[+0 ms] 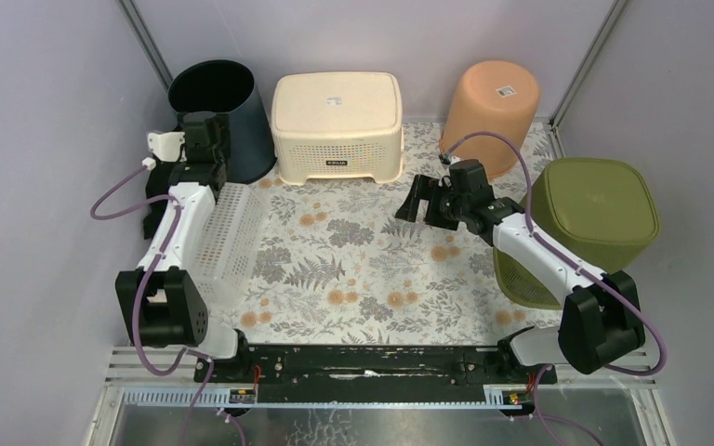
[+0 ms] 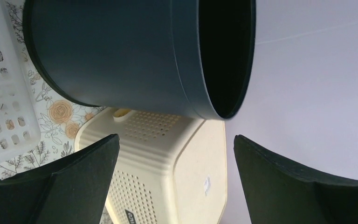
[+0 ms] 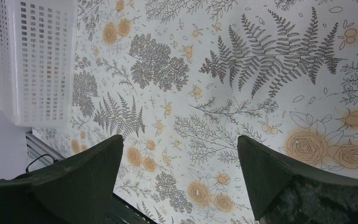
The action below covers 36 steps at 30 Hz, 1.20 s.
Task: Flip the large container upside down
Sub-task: Pick up the container from the corner of the board.
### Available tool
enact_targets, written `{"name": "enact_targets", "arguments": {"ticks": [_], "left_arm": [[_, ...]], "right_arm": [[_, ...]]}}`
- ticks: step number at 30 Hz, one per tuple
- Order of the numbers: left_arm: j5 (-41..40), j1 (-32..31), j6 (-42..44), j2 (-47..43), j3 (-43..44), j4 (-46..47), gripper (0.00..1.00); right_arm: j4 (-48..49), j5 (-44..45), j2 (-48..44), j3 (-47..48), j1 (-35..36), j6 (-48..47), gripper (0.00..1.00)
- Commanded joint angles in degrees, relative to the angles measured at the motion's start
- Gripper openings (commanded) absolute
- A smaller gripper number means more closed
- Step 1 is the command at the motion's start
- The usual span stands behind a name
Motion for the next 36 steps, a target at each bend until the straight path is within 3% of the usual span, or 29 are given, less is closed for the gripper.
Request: {"name": "enact_targets", "arguments": {"ticks": [1, 23, 27, 36], "left_arm": [[-3.19, 1.95, -5.15, 4.43, 4.60, -2.12, 1.00], [6.54, 7.05, -1.55, 23.24, 18.43, -10.35, 0.99], [6.37, 7.19, -0.16, 22.75, 16.70, -10.33, 0.89], [8.23, 7.54, 1.42, 18.00, 8.04, -7.09, 0.55]], "right_arm": [[2.50, -1.41, 0.47, 0.57, 0.82, 0.00, 1.00], [3.50, -2.18, 3.03, 0.62, 2.75, -0.02, 0.99], [3.62, -2.11, 2.44, 0.06, 2.79, 0.04, 0.99], [3.05, -1.88, 0.45, -0.81, 2.93, 0.18, 0.99]]}}
